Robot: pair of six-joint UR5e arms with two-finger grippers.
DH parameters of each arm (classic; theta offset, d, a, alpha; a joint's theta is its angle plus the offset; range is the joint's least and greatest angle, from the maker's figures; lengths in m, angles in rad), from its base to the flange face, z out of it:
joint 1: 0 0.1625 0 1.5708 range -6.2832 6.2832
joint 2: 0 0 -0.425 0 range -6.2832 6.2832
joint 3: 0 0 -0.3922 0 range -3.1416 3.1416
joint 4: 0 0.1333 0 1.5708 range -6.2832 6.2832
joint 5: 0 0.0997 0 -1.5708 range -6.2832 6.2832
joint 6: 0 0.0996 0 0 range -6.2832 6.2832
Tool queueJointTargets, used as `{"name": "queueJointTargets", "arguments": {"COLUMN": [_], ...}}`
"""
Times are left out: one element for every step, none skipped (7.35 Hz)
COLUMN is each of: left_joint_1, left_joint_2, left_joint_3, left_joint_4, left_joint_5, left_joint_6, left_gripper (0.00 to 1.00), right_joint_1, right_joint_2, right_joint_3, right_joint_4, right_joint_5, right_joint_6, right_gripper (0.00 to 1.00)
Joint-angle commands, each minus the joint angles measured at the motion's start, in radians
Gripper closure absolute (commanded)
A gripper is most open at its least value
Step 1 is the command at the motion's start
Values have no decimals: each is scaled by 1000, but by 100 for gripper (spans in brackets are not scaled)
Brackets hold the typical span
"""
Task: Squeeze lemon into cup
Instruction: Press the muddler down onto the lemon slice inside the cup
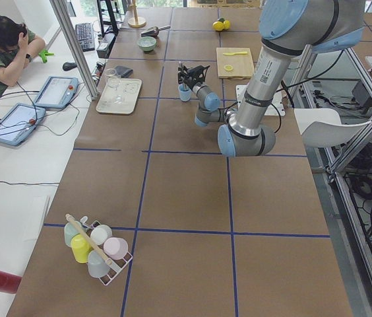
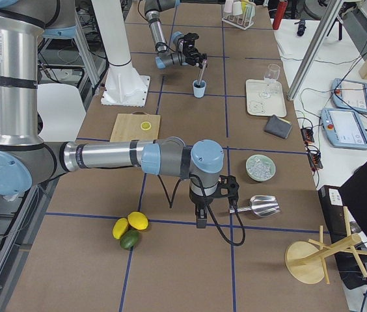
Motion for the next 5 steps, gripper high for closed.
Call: {"name": "queueJointTargets", "arguments": {"left_joint_1": [12,6,-18,-47,-80], "left_joint_2": [-5,-9,-9,-11,-11], "left_joint_3": [-10,-44,-84,-102,-130], "left_joint_4": [-6,-6,-3,-1,8], "left_joint_5": [9,7,3,-2,-25], "left_joint_6": [10,12,16,15,4], "left_gripper": [100,100,100,100,100], "right_joint_1": [2,3,5,5,5], "right_joint_2": [0,2,3,4,4], "right_joint_3": [1,0,0,0,0], "right_joint_4": [1,1,0,1,1], "right_joint_5": [1,-1,-1,-1,-1], "right_joint_6": [0,2,0,0,0], "right_gripper": [0,0,0,0,0]}}
